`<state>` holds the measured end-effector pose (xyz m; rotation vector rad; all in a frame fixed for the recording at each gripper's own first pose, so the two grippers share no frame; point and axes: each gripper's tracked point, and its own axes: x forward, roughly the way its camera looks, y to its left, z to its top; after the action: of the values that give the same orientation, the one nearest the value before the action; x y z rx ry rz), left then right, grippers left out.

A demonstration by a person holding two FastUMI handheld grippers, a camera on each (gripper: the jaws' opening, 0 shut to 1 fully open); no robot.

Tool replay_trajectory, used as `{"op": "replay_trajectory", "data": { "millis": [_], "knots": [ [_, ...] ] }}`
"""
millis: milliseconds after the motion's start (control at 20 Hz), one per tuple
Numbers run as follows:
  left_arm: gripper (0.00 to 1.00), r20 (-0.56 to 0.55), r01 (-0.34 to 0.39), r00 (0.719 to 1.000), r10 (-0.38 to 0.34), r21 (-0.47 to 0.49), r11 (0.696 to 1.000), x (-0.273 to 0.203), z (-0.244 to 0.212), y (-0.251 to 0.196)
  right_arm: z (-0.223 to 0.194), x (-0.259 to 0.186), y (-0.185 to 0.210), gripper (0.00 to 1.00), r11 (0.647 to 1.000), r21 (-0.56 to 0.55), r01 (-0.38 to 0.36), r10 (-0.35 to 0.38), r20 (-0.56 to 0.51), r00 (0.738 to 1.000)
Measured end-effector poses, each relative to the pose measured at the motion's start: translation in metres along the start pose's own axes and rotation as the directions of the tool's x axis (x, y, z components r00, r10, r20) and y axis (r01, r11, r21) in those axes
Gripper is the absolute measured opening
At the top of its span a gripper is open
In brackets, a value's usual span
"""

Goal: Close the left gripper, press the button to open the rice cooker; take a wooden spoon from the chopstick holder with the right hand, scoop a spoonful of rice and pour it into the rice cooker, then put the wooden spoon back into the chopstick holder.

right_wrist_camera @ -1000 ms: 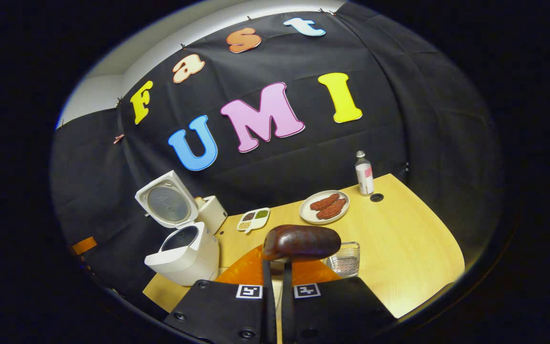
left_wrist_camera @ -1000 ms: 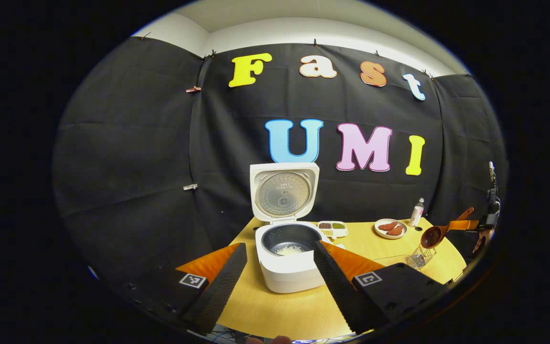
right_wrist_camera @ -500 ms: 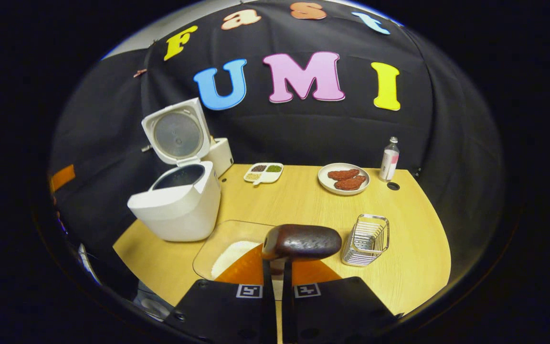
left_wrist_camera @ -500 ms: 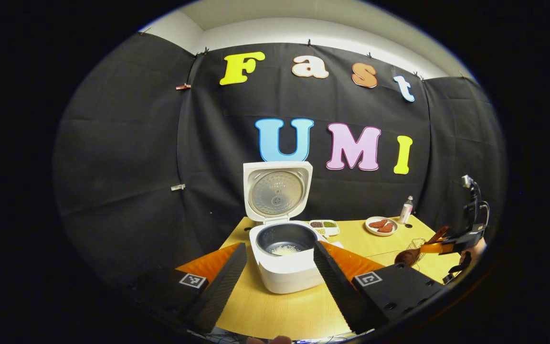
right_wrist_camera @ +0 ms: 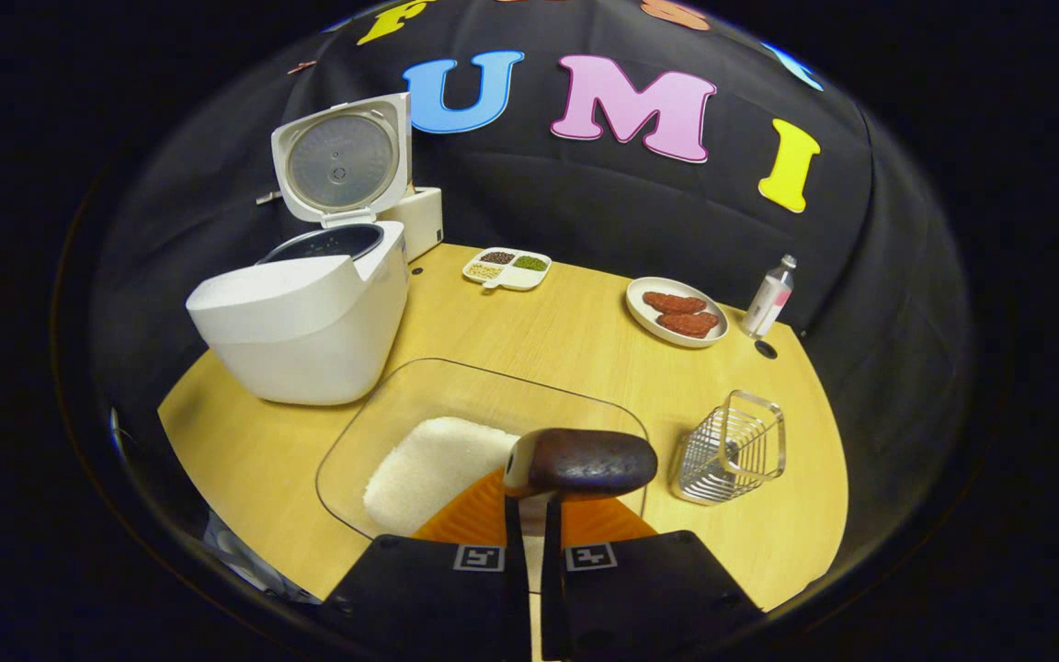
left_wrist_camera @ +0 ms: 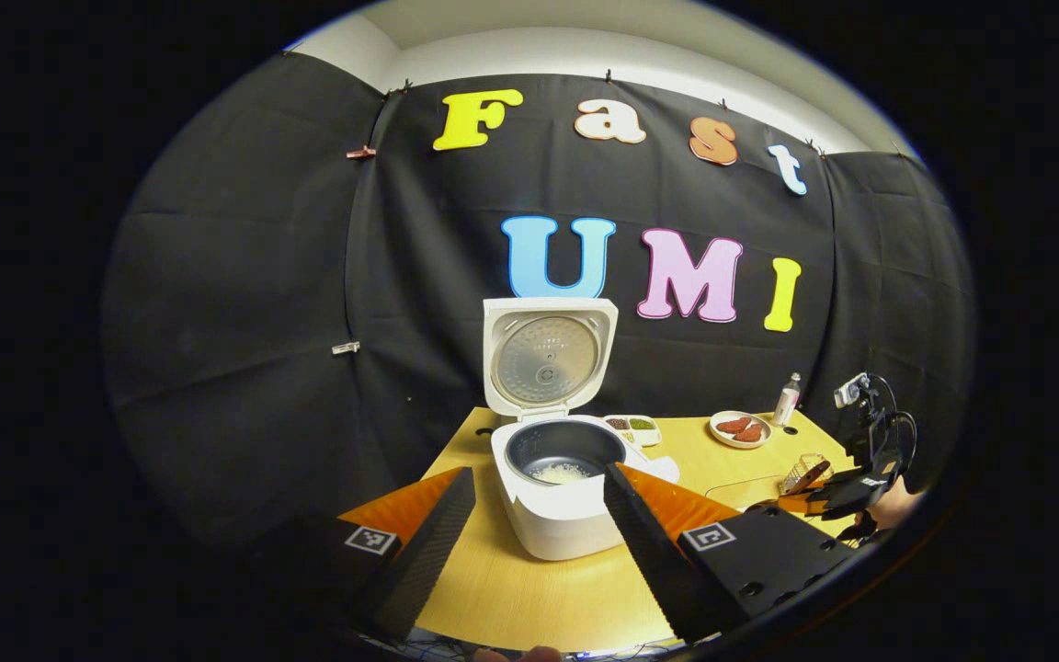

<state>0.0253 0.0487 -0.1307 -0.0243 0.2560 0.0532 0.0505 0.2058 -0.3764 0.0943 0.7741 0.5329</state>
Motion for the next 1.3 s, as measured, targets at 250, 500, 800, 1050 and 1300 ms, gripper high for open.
{"op": "replay_trajectory", "data": {
  "millis": [250,500,800,1050,1300],
  "knots": [
    [0.97,-0.004,-0.009,1.000,0.009,-0.018,1.000,0.003,-0.002,0.012,0.006,0.009,0.018,0.10,0.962,0.263,-0.072,0.069,0.020,0.997],
    [0.99,-0.004,-0.008,1.000,0.008,-0.015,1.000,0.002,-0.003,0.015,0.009,0.003,0.006,0.09,0.828,0.548,-0.115,0.089,0.074,0.993],
    [1.00,0.007,0.006,1.000,-0.006,-0.015,1.000,0.000,0.001,0.008,0.016,-0.024,-0.018,0.09,0.703,0.690,-0.170,0.083,0.158,0.984],
    [0.97,0.016,0.024,1.000,-0.024,-0.010,1.000,0.000,0.004,0.001,0.031,-0.047,-0.037,0.09,0.573,0.787,-0.226,0.068,0.230,0.971],
    [0.98,0.021,0.035,0.999,-0.035,-0.010,0.999,-0.003,0.004,0.000,0.042,-0.066,-0.038,0.09,0.537,0.803,-0.259,0.068,0.265,0.962]
  ]
}}
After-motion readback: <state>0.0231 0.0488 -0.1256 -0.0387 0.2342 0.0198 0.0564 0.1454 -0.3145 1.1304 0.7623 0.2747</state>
